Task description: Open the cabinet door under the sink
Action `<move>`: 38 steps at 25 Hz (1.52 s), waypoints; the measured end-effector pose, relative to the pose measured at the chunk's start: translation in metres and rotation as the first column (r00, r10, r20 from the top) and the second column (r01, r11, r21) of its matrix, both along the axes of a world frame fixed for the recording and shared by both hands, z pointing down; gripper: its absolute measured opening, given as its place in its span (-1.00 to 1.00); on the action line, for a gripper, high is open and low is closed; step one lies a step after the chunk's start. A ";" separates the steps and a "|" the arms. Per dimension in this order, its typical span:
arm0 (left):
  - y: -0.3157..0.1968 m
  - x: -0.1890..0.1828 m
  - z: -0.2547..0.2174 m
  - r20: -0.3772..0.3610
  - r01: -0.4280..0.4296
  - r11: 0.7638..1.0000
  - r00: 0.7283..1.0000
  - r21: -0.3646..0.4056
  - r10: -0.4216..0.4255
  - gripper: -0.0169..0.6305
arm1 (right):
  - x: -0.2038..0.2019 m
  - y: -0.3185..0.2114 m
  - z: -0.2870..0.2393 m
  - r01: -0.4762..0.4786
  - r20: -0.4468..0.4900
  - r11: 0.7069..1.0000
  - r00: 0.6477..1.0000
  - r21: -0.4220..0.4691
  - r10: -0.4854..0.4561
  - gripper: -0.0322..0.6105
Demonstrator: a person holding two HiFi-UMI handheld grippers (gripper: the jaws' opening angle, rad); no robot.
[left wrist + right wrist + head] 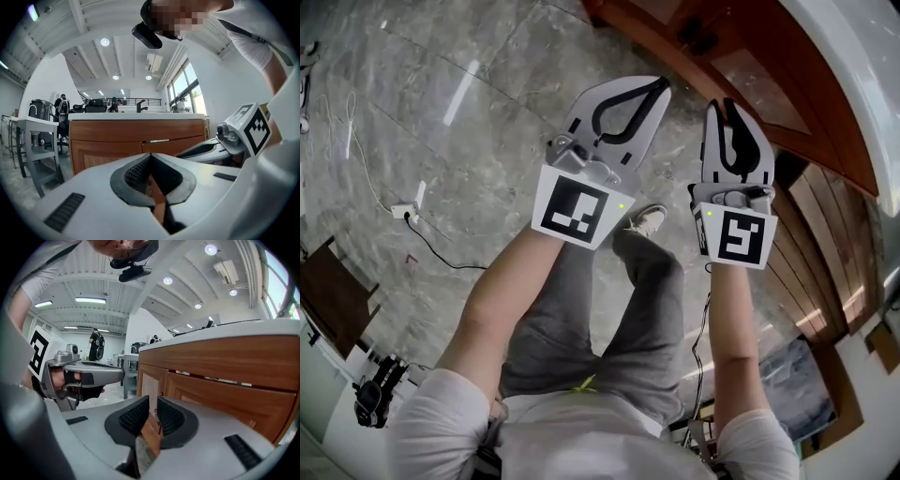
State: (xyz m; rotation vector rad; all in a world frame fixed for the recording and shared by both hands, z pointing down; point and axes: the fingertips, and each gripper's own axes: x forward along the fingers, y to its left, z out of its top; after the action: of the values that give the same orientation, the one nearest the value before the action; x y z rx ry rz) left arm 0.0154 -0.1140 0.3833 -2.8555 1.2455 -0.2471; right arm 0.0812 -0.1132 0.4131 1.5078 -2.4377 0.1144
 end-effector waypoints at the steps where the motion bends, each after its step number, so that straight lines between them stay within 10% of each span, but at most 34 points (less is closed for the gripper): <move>1: -0.002 0.000 0.005 -0.001 0.001 1.000 1.000 0.002 -0.001 -0.91 | 0.000 -0.003 0.005 -0.002 0.000 1.000 1.000 0.002 0.002 -0.79; 38: -0.045 -0.009 0.087 -0.012 -0.018 0.997 1.000 0.077 0.018 -0.91 | -0.004 -0.091 0.106 -0.071 -0.096 0.997 0.993 0.027 0.073 -0.63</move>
State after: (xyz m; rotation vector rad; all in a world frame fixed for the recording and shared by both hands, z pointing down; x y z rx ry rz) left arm 0.0064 -0.1591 0.4700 -2.8064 1.2033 -0.1773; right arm 0.0774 -0.2042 0.5191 1.5741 -2.3177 0.0254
